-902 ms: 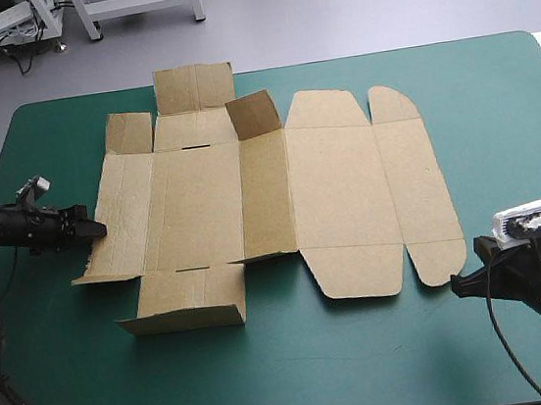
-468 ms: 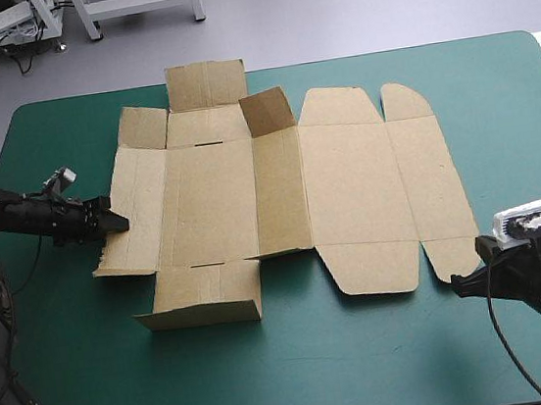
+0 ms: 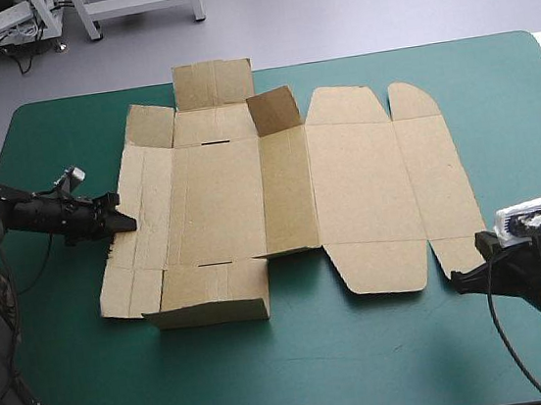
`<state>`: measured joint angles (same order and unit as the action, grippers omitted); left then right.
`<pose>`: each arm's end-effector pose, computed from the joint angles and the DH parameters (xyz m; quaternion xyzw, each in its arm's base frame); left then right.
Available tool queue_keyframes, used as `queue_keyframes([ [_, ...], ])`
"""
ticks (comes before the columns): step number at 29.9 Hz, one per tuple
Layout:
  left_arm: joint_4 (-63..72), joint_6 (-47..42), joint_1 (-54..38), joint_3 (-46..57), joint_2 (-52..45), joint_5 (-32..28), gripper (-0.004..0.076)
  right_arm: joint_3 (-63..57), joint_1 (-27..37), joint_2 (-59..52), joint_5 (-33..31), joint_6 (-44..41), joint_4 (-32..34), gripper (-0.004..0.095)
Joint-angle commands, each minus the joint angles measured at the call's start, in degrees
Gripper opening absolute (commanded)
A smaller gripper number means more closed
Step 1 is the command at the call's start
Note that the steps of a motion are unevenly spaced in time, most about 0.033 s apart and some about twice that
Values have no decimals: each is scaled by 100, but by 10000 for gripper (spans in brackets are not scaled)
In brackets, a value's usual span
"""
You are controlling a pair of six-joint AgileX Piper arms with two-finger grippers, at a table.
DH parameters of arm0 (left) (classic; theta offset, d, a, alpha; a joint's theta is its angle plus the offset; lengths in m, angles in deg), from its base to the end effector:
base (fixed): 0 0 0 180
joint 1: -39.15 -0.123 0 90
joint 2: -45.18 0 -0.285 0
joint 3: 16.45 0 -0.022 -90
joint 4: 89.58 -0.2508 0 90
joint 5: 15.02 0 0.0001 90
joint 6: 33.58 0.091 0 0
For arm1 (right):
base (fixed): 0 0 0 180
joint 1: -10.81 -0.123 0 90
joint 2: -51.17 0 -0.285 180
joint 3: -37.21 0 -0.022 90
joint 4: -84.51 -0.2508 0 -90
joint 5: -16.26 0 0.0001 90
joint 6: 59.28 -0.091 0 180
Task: Fold the box
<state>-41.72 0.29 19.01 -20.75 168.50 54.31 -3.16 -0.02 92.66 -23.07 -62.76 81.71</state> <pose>0.3849 0.0739 0.1932 -0.0602 0.9255 -0.3582 0.1078 0.1070 0.0233 0.3220 -0.0470 0.8697 0.0837 0.4842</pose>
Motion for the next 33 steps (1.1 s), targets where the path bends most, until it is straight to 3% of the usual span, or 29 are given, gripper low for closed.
queue_keyframes([
  [1, 27, 114, 79, -249, -690, 503, 6, 203, 39, 45, 415, 0, 24, -14],
  [15, -393, 126, 295, -719, -2457, 469, 6, 203, 39, 45, 415, 241, 24, -14],
  [24, -1869, 207, 1996, -1178, -3115, 469, 6, 203, 39, 45, 415, 466, 24, -14],
  [33, -3126, 243, 3714, -2179, -3110, 296, -4, 203, 39, 45, 415, 501, -31, -14],
])
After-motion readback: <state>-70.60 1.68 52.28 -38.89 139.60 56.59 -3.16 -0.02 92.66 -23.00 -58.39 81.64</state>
